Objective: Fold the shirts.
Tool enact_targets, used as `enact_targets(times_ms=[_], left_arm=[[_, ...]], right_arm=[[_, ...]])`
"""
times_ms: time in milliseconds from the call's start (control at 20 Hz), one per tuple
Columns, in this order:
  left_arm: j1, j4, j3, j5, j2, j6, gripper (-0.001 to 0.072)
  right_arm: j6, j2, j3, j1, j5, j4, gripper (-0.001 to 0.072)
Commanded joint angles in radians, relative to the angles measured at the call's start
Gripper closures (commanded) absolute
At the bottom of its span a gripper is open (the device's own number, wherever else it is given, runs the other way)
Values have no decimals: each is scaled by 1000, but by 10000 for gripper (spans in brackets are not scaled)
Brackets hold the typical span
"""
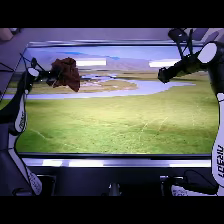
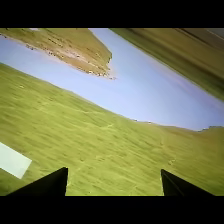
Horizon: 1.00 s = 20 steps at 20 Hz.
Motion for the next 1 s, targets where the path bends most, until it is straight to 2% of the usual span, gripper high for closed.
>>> enact_targets(times_ms=[0, 50, 150, 200, 350, 400, 550, 650, 800, 850, 900, 950], left_arm=[[-5, -385, 5, 4, 189, 509, 686], [-16, -402, 5, -27, 286, 620, 685], [-54, -399, 4, -105, 490, 695, 685], [-84, -378, 2, -138, 587, 698, 685], [-222, -195, -26, -241, 795, 698, 684], [-280, -141, -43, -310, 834, 694, 684], [-469, -130, -129, -483, 844, 685, 684], [-602, -129, -260, -448, 829, 687, 683], [-788, -129, -517, -274, 766, 683, 682], [-834, -130, -588, -204, 731, 661, 571], [-859, -129, -619, -167, 695, 630, 198], [-858, -127, -613, -185, 659, 586, -13]], right_arm=[[-18, 104, 1, -1, -74, -98, 118], [-18, 152, 1, -1, -93, -132, 119], [-18, 248, 1, -1, -103, -170, 132], [-17, 298, 1, -1, -94, -171, 173], [18, 431, 1, -1, -33, -167, 183], [17, 472, 1, -1, -2, -168, 183], [17, 570, 1, -1, 130, -189, 183], [18, 611, 1, -1, 210, -206, 183], [29, 625, 1, -1, 280, -212, 183], [32, 616, 1, -1, 303, -212, 183], [32, 599, 1, -1, 331, -208, 173], [32, 573, 1, -1, 375, -203, 144]])
